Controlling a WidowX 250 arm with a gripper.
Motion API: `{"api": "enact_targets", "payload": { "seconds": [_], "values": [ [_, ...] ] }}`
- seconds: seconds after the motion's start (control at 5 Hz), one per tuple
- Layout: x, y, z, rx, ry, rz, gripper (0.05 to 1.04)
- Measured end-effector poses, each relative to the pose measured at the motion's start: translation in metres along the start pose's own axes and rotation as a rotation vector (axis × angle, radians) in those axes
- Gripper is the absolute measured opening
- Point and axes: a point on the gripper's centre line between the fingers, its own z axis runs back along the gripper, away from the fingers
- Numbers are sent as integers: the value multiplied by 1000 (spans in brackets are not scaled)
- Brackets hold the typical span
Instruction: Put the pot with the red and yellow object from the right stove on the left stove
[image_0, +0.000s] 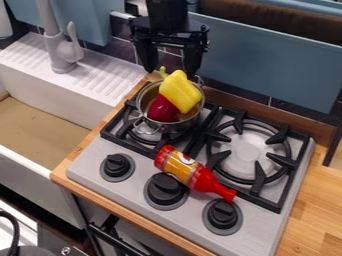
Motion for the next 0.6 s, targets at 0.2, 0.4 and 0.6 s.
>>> {"api": "enact_targets", "payload": {
  "seconds": [0.2, 0.4, 0.6],
  "values": [
    [-3, 0, -10, -1, 34, -2, 997],
    [1, 18, -12, -10, 9, 29, 997],
    [2, 42, -15, -8, -7, 54, 997]
  ]
}}
